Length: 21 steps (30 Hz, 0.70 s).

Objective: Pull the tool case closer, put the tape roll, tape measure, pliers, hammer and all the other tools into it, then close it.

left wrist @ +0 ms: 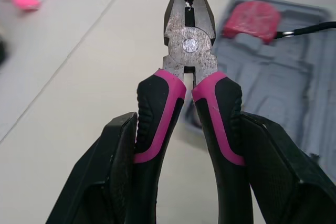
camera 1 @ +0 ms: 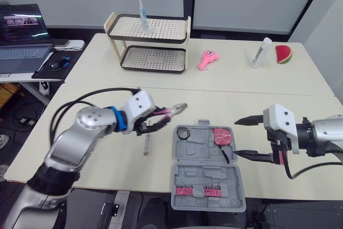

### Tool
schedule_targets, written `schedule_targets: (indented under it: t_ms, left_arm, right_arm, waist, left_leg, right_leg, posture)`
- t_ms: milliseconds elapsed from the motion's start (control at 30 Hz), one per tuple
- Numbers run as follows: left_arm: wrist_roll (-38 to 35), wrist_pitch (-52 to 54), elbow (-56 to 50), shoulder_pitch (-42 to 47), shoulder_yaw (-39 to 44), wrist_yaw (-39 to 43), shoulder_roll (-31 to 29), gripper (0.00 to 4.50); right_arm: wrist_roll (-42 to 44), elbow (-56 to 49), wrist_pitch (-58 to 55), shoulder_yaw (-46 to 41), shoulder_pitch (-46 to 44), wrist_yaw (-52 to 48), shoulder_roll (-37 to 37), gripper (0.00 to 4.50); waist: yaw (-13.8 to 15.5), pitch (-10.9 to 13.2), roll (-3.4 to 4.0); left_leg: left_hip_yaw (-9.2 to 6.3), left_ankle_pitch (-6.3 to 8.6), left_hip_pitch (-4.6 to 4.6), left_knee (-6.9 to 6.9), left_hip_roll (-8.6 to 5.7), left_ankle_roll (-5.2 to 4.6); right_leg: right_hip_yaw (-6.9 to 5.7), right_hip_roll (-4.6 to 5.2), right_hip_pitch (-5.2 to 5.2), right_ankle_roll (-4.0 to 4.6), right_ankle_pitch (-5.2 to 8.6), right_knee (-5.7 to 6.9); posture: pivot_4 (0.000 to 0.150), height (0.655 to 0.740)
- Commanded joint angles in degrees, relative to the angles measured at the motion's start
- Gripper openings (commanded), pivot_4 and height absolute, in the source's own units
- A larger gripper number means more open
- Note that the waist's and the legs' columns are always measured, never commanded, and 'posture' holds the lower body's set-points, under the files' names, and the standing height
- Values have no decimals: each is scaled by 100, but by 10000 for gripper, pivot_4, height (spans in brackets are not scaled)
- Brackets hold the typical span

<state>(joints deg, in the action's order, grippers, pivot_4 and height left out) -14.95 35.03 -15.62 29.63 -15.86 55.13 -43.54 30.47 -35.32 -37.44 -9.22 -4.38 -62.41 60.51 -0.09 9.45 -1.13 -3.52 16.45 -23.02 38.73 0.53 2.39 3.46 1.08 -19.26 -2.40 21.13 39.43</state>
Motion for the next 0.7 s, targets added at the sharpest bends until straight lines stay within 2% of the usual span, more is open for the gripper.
schedule_targets:
  t_ms: [33, 167, 300, 467, 700]
  left_arm:
    - [126, -87, 172, 542, -444, 386, 294, 25849]
    - [353, -160, 451, 939, -1002, 696, 654, 25848]
    - [571, -18, 632, 1298, -1495, 877, 1028, 25848]
    - [764, 33, 812, 1507, -1632, 941, 1217, 25848]
    - [919, 132, 790, 1582, -1703, 1068, 1259, 25847]
  right_arm:
    - [-34, -341, 110, -521, 415, -29, 153, 45000]
    - [-162, -477, 178, -787, 865, 44, 196, 45000]
    - [-113, -726, 10, -545, 720, 318, 124, 45000]
    - [-544, -827, -274, 614, 112, 895, -31, 45000]
    - [-1508, -373, -729, 2359, -1365, 1506, -727, 45000]
  waist:
    - [-2, 0, 0]
    - [-14, 0, -1]
    - [-11, 1, 0]
    - [-32, 1, -1]
    - [-41, 2, 1]
  left_leg:
    - [1, 0, 0, 0, 0, 0]
    - [8, 0, 1, 1, 2, 0]
    - [11, 0, 3, 3, 3, -1]
    - [5, 0, 3, 5, 5, 0]
    - [4, -1, 1, 7, 1, 1]
  right_leg:
    - [0, -1, 0, 0, 0, 0]
    - [0, -5, 1, 0, 0, 0]
    - [3, -7, 0, 0, 0, 4]
    - [9, -8, 1, 0, 0, 4]
    - [9, -6, -3, -1, 1, 3]
  posture:
    - [1500, 7400]
    - [1500, 7400]
    - [1500, 7400]
    - [1500, 7400]
    - [1500, 7400]
